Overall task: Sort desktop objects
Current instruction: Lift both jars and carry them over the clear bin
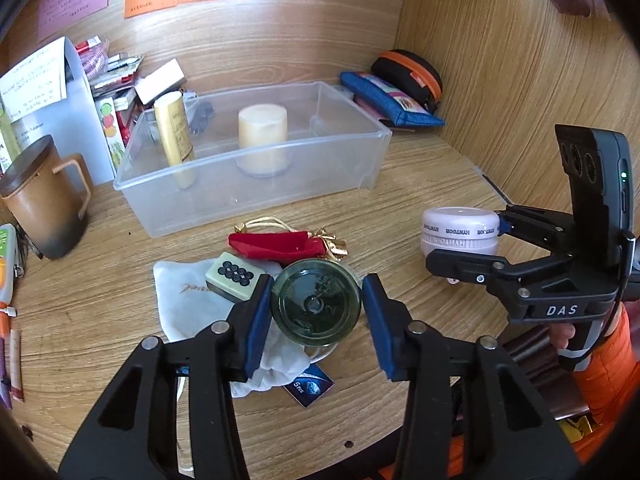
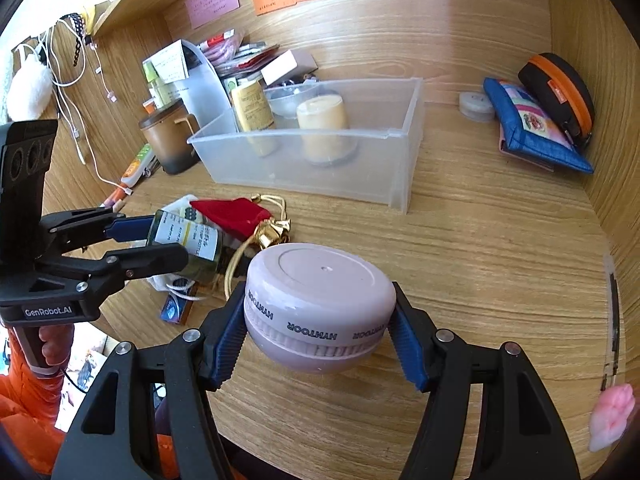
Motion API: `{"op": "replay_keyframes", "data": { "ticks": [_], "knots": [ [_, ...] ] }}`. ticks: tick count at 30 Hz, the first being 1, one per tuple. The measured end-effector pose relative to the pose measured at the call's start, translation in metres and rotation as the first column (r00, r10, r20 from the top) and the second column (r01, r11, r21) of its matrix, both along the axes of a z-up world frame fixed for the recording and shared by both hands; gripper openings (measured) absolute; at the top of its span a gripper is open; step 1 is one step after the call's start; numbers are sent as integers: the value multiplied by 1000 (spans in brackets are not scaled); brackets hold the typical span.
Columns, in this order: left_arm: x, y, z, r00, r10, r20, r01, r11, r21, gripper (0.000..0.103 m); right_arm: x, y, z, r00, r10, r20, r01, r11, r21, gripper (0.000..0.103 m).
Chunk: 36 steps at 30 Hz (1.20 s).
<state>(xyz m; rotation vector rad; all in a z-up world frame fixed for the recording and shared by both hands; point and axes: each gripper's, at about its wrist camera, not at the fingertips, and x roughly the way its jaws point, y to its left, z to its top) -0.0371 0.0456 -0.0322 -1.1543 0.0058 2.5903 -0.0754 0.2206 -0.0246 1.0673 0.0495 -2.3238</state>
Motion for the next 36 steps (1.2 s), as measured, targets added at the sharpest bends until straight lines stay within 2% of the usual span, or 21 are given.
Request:
{"op": "replay_keyframes", "data": {
  "ticks": [23,36],
  "knots": [
    [4,-23,36,993,56,-108,-55,998,18,43,-1,-9,38,994,-1,-109,2,1000,10,62],
    [3,-55,63,970,147,-192,-141,989,47,43,-19,-20,59,989,-5,-149,8,1000,17,62]
  ]
}}
